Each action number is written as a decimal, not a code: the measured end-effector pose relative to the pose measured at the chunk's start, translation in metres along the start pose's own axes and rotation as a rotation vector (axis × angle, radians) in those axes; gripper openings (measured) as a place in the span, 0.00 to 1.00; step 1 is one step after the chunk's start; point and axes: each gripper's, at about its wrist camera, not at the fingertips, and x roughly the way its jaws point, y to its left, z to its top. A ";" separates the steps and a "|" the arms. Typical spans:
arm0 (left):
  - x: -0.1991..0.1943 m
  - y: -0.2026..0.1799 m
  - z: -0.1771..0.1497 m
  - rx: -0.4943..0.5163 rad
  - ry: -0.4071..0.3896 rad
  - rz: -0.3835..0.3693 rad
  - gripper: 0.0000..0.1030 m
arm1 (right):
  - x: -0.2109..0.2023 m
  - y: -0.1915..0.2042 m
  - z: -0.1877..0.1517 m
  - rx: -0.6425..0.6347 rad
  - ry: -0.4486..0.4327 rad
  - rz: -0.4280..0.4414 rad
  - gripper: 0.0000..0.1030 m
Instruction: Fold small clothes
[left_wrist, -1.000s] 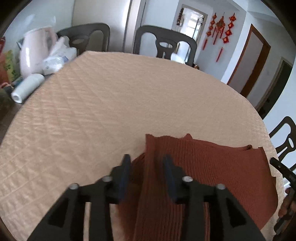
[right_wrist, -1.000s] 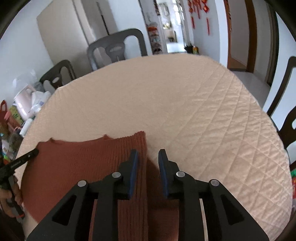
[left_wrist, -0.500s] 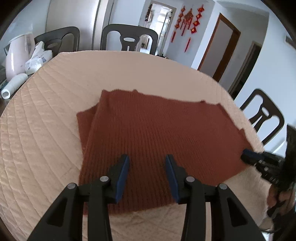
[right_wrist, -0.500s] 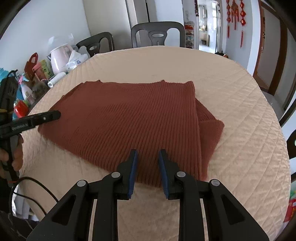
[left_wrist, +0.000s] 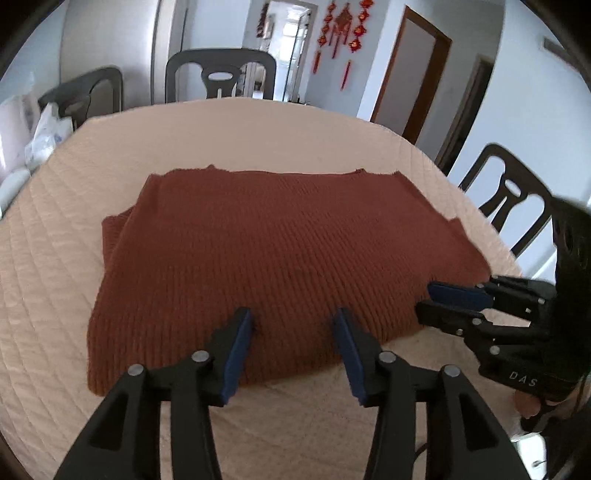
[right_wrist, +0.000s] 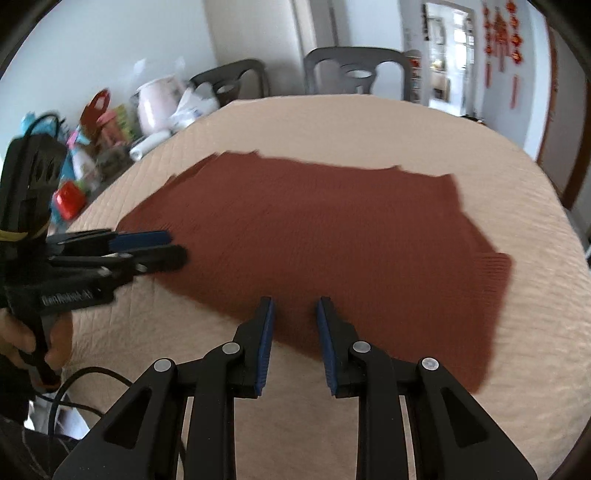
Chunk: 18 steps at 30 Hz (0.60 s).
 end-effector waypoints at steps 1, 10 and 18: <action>0.000 -0.001 0.000 0.005 0.002 0.008 0.48 | 0.000 0.003 0.000 -0.014 -0.005 -0.015 0.24; -0.031 0.053 0.006 -0.180 -0.090 0.108 0.48 | -0.013 0.001 0.004 0.020 -0.048 -0.023 0.35; -0.019 0.111 -0.001 -0.385 -0.066 0.124 0.51 | -0.006 0.002 0.003 0.022 -0.034 -0.020 0.37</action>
